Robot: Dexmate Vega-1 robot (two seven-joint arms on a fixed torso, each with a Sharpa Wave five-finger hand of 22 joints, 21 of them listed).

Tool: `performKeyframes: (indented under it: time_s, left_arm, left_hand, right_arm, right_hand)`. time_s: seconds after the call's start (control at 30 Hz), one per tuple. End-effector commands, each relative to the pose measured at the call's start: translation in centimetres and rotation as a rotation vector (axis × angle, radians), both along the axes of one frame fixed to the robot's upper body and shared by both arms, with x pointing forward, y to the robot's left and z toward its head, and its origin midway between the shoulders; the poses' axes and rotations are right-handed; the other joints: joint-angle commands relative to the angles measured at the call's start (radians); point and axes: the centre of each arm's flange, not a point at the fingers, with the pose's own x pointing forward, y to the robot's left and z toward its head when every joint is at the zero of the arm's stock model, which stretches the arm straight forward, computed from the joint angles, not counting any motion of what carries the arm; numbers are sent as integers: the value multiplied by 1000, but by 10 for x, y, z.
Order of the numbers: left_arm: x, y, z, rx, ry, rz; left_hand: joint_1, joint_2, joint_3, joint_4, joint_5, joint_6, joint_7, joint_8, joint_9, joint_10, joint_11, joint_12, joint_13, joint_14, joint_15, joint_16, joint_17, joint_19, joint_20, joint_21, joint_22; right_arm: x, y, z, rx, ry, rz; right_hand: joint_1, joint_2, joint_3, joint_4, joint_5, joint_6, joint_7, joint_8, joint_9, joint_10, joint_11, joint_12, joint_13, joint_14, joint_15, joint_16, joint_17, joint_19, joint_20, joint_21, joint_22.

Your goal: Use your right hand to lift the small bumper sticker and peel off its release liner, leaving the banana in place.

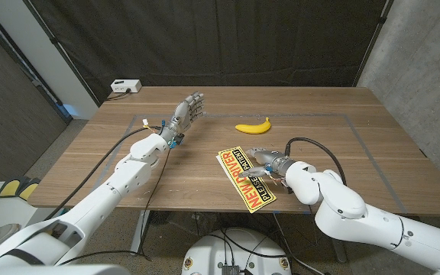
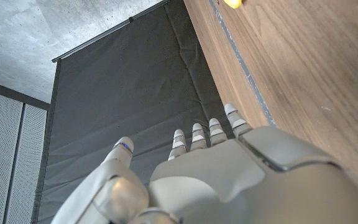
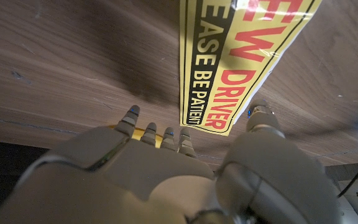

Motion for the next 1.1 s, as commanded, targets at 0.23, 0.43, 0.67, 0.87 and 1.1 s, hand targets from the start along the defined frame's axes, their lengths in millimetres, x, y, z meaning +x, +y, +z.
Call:
performKeyframes:
  time_s: [0.23,0.43,0.67,0.87,1.1]
  left_arm:
    - [-1,1,-2,13,14,-2]
    - [-1,0,-1,15,12,-3]
    - [-2,-1,0,17,13,0]
    - [-1,-2,2,19,10,4]
    - [0,-2,4,22,8,4]
  left_hand:
    - [-11,5,1,5,5,3,-4,7,2,6,5,-1,1,-2,3,6,4,3,9,-3,2]
    - [-11,6,1,5,5,2,-4,7,2,6,5,-1,2,-1,2,6,4,3,9,-4,2]
    - [-11,6,1,6,5,3,-4,7,2,6,4,-1,2,-1,1,6,4,4,9,-5,2]
    - [-11,6,1,6,5,2,-5,7,2,5,4,-2,2,-1,1,6,4,4,9,-6,2]
    - [-11,6,1,6,5,3,-4,7,2,5,4,-2,2,-1,0,6,4,4,9,-6,2]
  right_arm:
    - [-1,25,-4,-112,6,88]
    - [1,27,-8,-134,7,85]
    - [8,22,-13,-164,24,57]
    - [16,17,-18,-181,48,28]
    - [21,13,-26,-184,18,9]
  right_hand:
    - [44,1,6,-12,12,2,-18,9,2,20,-30,11,-1,-13,-12,11,1,19,-3,12,2]
    - [76,4,7,-15,12,46,-40,25,1,68,-50,22,-2,14,-22,21,-1,41,-8,18,1]
    - [96,8,5,-11,10,91,-50,36,0,117,-59,32,-3,45,-36,31,-3,70,-17,26,0]
    - [107,9,2,-10,9,91,-51,32,0,123,-57,29,-3,56,-43,33,-4,81,-24,28,0]
    - [186,25,15,-21,13,161,-71,48,-1,190,-75,38,-4,127,-76,52,-10,141,-42,41,-1]
